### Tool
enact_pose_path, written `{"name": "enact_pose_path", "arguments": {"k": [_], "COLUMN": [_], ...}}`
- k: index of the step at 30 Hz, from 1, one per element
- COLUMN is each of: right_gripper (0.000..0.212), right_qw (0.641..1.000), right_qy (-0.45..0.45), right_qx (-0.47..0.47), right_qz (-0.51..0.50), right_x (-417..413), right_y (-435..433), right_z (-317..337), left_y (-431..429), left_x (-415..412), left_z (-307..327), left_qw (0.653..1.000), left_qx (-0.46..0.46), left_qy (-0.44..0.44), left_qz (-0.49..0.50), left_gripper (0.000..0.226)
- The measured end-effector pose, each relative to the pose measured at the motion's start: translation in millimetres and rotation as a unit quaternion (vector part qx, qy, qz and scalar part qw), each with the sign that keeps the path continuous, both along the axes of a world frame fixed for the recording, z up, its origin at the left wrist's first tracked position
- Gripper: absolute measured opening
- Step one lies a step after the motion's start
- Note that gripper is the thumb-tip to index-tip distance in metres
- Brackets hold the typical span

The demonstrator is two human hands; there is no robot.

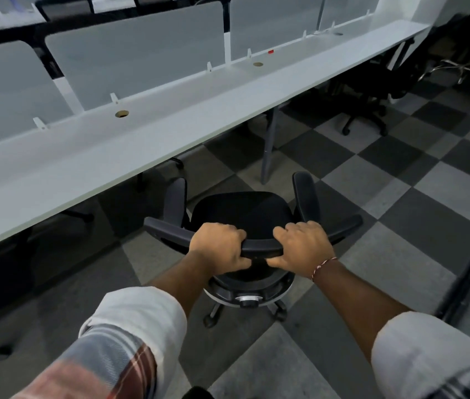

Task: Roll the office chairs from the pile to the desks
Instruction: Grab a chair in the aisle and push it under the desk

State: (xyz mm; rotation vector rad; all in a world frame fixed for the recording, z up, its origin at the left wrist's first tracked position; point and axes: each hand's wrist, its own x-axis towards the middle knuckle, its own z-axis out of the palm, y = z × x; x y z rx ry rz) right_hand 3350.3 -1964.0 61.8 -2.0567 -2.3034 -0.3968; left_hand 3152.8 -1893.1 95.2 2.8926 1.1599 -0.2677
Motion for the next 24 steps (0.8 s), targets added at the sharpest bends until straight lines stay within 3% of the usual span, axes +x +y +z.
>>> {"name": "enact_pose_path", "arguments": {"k": [12,24], "right_gripper": [0.053,0.050], "right_qw": [0.997,0.999], "right_qy": [0.037,0.031], "right_qx": [0.061,0.003], "right_qz": [-0.022,-0.039], "right_x": [5.0,32.4], "right_y": [144.4,247.4], "right_z": [0.5,5.1], "left_y": [176.5,271.8], "left_x": [17.6,45.2], "left_z": [10.5,4.5], "left_qw": [0.998,0.999], "left_qx": [-0.003,0.007], "left_qy": [0.027,0.010], "left_qz": [-0.049,-0.039], "left_gripper": [0.032,0.030]}}
